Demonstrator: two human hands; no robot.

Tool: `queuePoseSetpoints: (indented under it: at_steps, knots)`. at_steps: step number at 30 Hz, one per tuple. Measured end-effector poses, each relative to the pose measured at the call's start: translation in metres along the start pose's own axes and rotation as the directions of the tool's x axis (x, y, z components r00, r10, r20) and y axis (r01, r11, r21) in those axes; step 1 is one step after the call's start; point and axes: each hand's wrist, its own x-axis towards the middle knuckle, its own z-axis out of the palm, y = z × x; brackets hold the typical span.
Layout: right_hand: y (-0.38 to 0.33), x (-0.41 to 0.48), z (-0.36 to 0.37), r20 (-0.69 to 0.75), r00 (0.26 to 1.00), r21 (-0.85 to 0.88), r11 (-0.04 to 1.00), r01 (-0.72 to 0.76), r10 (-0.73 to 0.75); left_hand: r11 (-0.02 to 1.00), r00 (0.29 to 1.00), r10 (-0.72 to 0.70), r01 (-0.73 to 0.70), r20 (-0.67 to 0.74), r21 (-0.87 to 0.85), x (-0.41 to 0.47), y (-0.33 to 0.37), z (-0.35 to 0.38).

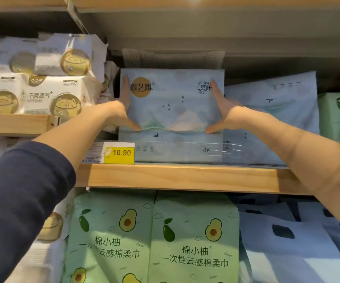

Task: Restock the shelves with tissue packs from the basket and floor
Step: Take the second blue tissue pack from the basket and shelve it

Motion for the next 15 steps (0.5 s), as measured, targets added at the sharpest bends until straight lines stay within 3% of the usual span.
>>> queuePoseSetpoints:
  at_steps: [6, 15]
  knots:
    - [0.0019, 0.0066, 0.0051, 0.007, 1.0, -0.027, 1.0, 0.003, -0.002, 0.994, 0.996, -0.084, 0.084, 0.002, 0.069, 0.0059, 0.0067, 0.009]
    - [0.0064, 0.0006, 0.0035, -0.021, 1.0, -0.027, 0.999, 0.021, -0.021, 0.993, 0.999, -0.009, 0.005, 0.039, 0.116, 0.0003, 0.0008, 0.0058]
